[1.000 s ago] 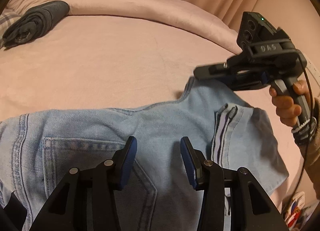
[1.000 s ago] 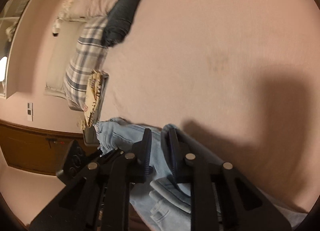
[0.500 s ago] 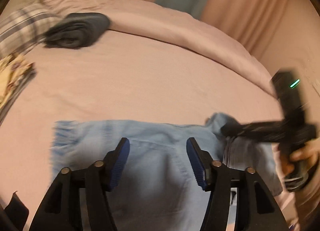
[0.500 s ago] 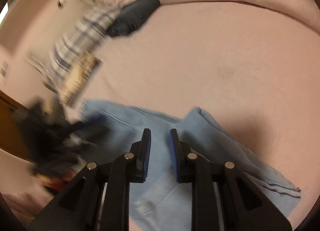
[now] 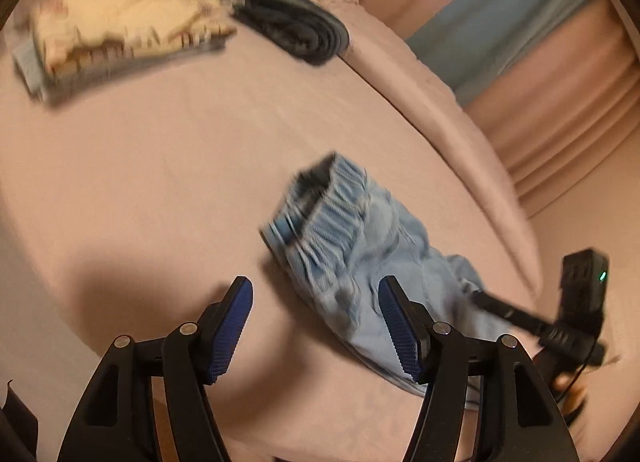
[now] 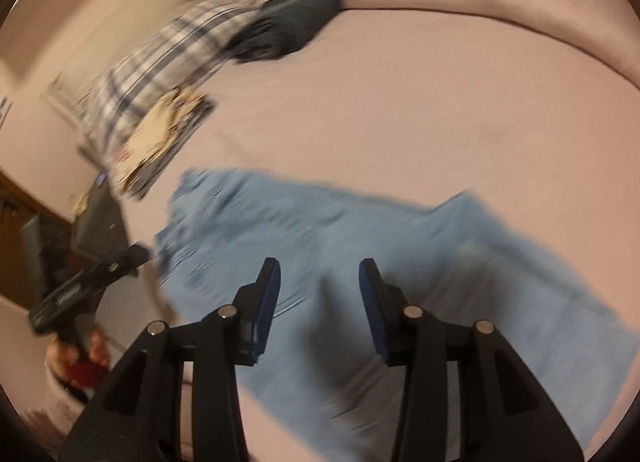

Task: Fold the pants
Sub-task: 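Grasp the elastic waistband with the left gripper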

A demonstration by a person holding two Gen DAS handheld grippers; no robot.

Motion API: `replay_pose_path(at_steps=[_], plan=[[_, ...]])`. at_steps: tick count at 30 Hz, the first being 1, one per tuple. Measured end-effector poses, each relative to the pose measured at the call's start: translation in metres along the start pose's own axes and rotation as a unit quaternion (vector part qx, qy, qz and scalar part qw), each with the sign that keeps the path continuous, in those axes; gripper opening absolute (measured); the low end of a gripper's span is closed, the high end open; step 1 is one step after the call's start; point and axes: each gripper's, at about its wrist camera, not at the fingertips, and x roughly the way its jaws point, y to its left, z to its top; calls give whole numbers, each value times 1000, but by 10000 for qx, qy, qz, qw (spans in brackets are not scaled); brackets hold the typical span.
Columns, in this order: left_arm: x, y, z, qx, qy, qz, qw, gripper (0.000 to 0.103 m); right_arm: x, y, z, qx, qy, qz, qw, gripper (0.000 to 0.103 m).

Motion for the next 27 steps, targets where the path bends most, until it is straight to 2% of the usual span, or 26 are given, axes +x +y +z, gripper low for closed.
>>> replay_pose_path(at_steps=[1, 2, 7, 14, 19, 21, 24, 27], plan=[[6, 2, -2, -83, 83, -227, 9997, 65, 3, 6, -6, -59, 27, 54, 10000, 42], [10, 1, -2, -104, 100, -303, 9994, 66, 7, 12, -14, -106, 65, 80, 9999, 42], [33, 6, -2, -306, 97, -227, 9992, 68, 29, 37, -35, -162, 363, 323, 9987, 42], [48, 3, 10, -144, 41, -274, 9995, 72, 36, 52, -43, -259, 520, 478, 9972, 42], [59, 5, 19, -203, -22, -443, 9988, 86, 40, 58, -43, -312, 568, 497, 9967, 43], [64, 0, 23, -107, -7, -418, 9991, 88, 40, 59, -43, -322, 565, 516, 9965, 43], [67, -4, 27, 38, 54, -408, 9991, 88, 41, 58, -43, -302, 556, 468, 9969, 43], [64, 0, 28, -27, 47, -434, 9990, 74, 41, 58, -44, -255, 536, 470, 9971, 43]])
